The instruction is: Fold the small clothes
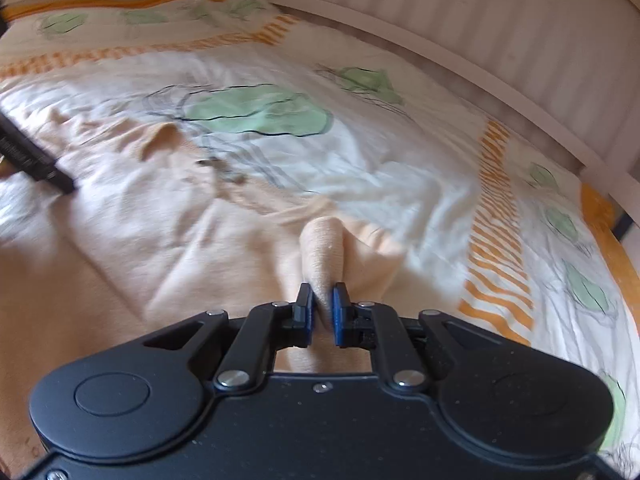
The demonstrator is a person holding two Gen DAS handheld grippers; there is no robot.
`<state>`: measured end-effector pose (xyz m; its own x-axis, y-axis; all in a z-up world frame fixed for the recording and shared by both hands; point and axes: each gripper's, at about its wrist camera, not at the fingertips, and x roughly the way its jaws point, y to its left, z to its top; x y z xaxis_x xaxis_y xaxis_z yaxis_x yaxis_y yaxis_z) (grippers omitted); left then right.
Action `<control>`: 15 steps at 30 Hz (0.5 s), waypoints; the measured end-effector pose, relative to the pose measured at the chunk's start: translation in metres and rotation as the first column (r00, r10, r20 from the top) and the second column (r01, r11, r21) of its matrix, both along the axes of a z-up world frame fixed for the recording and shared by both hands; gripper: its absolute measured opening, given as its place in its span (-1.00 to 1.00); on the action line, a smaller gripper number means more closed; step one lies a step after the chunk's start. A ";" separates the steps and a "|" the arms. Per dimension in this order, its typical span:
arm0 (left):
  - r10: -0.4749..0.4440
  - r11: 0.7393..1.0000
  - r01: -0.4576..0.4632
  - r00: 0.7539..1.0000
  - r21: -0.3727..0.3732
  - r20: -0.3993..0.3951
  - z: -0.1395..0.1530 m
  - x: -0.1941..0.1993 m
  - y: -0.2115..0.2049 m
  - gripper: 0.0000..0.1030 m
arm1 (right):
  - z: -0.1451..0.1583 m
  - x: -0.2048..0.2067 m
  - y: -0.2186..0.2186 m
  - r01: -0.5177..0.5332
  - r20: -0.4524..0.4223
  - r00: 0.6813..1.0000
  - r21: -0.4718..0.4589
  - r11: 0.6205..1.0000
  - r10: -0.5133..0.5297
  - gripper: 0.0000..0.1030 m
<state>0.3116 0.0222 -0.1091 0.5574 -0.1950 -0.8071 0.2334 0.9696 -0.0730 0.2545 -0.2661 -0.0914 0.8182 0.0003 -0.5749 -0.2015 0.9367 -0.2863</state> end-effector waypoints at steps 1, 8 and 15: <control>0.000 1.000 0.000 1.000 0.000 0.000 0.000 0.000 0.000 0.03 | 0.002 0.002 -0.009 0.052 -0.001 0.999 0.011 0.999 -0.052 -0.67; 0.000 1.000 0.000 1.000 0.002 -0.002 0.000 0.000 0.000 0.03 | -0.003 0.016 -0.071 0.313 -0.154 0.945 0.181 0.932 -0.287 -0.61; 0.002 1.000 -0.002 1.000 0.006 -0.002 0.000 0.002 -0.002 0.08 | 0.012 0.031 -0.103 0.353 -0.180 0.935 0.396 0.848 -0.305 -0.03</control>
<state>0.3136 0.0204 -0.1094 0.5562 -0.1890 -0.8093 0.2313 0.9705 -0.0677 0.2850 -0.3692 -0.0792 0.7469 0.0001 -0.6649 0.1327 0.9799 0.1491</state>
